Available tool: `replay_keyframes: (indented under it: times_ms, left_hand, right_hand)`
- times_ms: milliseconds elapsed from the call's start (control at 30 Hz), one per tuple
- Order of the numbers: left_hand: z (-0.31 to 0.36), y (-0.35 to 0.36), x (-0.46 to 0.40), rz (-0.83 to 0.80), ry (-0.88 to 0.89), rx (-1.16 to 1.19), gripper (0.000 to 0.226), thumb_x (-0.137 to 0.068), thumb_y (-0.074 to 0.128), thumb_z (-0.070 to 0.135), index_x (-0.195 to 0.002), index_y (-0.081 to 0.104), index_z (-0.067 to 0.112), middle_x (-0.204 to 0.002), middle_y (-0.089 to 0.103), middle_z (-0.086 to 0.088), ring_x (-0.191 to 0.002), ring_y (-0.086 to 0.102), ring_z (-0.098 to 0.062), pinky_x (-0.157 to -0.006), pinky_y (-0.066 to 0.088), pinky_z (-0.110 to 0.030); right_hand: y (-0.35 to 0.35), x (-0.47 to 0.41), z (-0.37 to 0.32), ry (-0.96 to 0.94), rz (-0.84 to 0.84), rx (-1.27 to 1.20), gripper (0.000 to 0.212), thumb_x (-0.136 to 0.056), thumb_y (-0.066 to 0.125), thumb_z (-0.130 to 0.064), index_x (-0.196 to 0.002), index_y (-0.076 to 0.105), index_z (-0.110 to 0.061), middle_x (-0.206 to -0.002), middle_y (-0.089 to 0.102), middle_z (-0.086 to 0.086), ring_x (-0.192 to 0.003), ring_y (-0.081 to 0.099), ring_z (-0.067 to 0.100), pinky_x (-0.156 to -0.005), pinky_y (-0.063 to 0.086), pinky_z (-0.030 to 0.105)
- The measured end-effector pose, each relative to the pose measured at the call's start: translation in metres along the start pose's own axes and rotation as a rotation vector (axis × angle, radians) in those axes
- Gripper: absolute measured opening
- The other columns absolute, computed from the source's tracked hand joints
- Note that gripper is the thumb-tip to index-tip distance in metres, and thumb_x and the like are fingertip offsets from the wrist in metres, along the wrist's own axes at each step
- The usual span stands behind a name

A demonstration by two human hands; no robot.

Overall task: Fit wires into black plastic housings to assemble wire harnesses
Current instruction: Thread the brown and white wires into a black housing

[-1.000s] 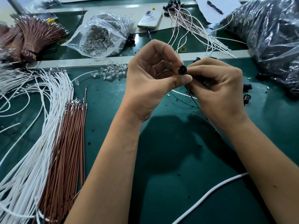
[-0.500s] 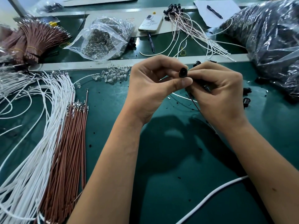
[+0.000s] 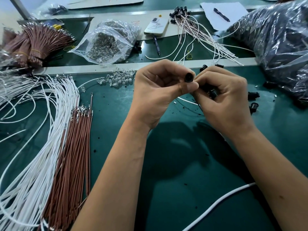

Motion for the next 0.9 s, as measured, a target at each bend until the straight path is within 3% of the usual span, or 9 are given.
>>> replay_keyframes:
  times_ms: [100, 333, 500, 633, 700, 800, 900]
  left_hand:
    - [-0.001, -0.002, 0.0, 0.026, 0.002, 0.022, 0.031, -0.067, 0.073, -0.024, -0.081, 0.066, 0.002, -0.077, 0.071, -0.006, -0.073, 0.066, -0.015, -0.076, 0.056, -0.028]
    - [-0.007, -0.01, 0.001, 0.092, -0.013, 0.087, 0.029, -0.067, 0.072, -0.025, -0.078, 0.066, 0.002, -0.077, 0.072, -0.007, -0.072, 0.068, -0.014, -0.072, 0.055, -0.024]
    - [-0.006, -0.017, 0.002, 0.153, -0.053, 0.111, 0.025, -0.067, 0.073, -0.017, -0.077, 0.066, 0.005, -0.077, 0.071, -0.007, -0.073, 0.067, -0.014, -0.074, 0.054, -0.024]
    - [-0.001, -0.041, 0.001, 0.262, -0.1, 0.093, 0.023, -0.075, 0.074, -0.006, -0.078, 0.057, 0.01, -0.075, 0.066, -0.003, -0.069, 0.06, -0.012, -0.071, 0.051, -0.022]
    - [0.0, -0.059, 0.002, 0.356, -0.122, 0.142, 0.026, -0.085, 0.071, -0.003, -0.078, 0.053, 0.015, -0.08, 0.071, -0.004, -0.073, 0.065, -0.017, -0.071, 0.051, -0.025]
    - [-0.005, -0.075, 0.007, 0.47, -0.168, 0.218, 0.029, -0.092, 0.067, 0.004, -0.078, 0.047, 0.02, -0.085, 0.076, -0.008, -0.065, 0.068, -0.021, -0.062, 0.054, -0.026]
    - [-0.011, -0.076, 0.007, 0.497, -0.21, 0.194, 0.028, -0.092, 0.067, 0.004, -0.078, 0.047, 0.018, -0.076, 0.072, -0.008, -0.049, 0.049, -0.013, -0.049, 0.039, -0.021]
  right_hand:
    - [0.003, -0.001, -0.001, -0.011, -0.02, 0.034, 0.021, -0.093, 0.076, -0.008, -0.076, 0.068, 0.001, -0.076, 0.062, 0.012, -0.066, 0.057, 0.028, -0.06, 0.045, 0.04]
    - [0.008, -0.001, 0.001, 0.018, -0.064, 0.049, 0.018, -0.089, 0.078, -0.001, -0.074, 0.067, -0.001, -0.075, 0.058, 0.005, -0.064, 0.053, 0.016, -0.063, 0.038, 0.019]
    - [0.013, -0.004, -0.003, 0.048, -0.117, 0.037, 0.016, -0.087, 0.08, -0.004, -0.074, 0.069, -0.004, -0.073, 0.06, 0.004, -0.063, 0.052, 0.015, -0.062, 0.039, 0.022]
    - [0.02, -0.015, 0.003, 0.18, -0.241, -0.028, 0.02, -0.093, 0.078, -0.025, -0.08, 0.076, -0.01, -0.07, 0.068, 0.002, -0.061, 0.055, 0.014, -0.061, 0.045, 0.029]
    - [0.023, -0.021, 0.009, 0.194, -0.299, 0.162, 0.027, -0.097, 0.073, -0.033, -0.081, 0.076, -0.011, -0.071, 0.069, 0.003, -0.065, 0.059, 0.021, -0.065, 0.048, 0.033]
    - [0.043, -0.018, 0.017, 0.205, -0.561, 0.61, 0.022, -0.093, 0.074, -0.04, -0.084, 0.074, -0.02, -0.084, 0.067, 0.003, -0.084, 0.064, 0.027, -0.076, 0.05, 0.033]
    - [0.057, -0.013, 0.021, 0.239, -0.72, 0.771, 0.021, -0.095, 0.07, -0.033, -0.087, 0.071, -0.014, -0.095, 0.069, 0.011, -0.089, 0.065, 0.035, -0.076, 0.053, 0.036]
Point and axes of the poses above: each hand's wrist, its own x-axis away from the middle knuckle, its own y-axis out of the palm, z = x × y, the point moved 9 cm from there along -x, towards the middle knuckle
